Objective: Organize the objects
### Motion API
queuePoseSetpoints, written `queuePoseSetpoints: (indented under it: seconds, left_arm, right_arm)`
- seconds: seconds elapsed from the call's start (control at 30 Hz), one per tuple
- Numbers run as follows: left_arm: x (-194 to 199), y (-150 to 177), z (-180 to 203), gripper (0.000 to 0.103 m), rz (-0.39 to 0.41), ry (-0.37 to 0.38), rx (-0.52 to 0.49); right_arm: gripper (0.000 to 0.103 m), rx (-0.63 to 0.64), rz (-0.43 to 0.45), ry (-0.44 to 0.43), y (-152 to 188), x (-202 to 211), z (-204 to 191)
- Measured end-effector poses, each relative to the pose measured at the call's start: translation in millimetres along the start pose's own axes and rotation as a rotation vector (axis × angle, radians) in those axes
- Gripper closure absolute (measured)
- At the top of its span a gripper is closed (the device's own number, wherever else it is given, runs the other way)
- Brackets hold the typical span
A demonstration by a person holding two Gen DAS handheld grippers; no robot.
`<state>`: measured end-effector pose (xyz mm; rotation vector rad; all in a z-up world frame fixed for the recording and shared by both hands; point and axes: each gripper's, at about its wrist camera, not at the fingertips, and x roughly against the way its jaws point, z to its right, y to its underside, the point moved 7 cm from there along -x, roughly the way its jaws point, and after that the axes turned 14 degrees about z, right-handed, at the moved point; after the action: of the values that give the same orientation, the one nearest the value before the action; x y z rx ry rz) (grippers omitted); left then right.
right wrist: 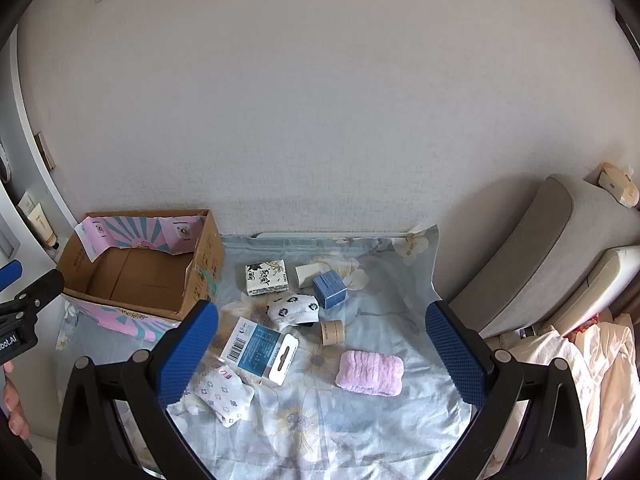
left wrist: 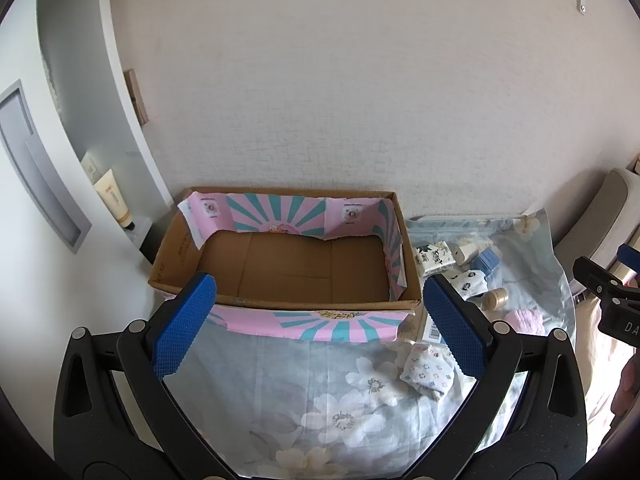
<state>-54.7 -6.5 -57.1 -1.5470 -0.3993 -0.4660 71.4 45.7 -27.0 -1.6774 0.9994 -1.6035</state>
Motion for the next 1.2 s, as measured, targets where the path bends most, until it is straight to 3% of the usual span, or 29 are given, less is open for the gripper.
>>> queuePoseSetpoints:
  seconds: [1.2]
  left_arm:
    - [0.5, -3.1, -1.4, 0.003, 0.007, 0.047, 0.027]
  right_arm:
    - [0.000, 0.002, 0.012, -0.005, -4.2, -0.1, 0.9]
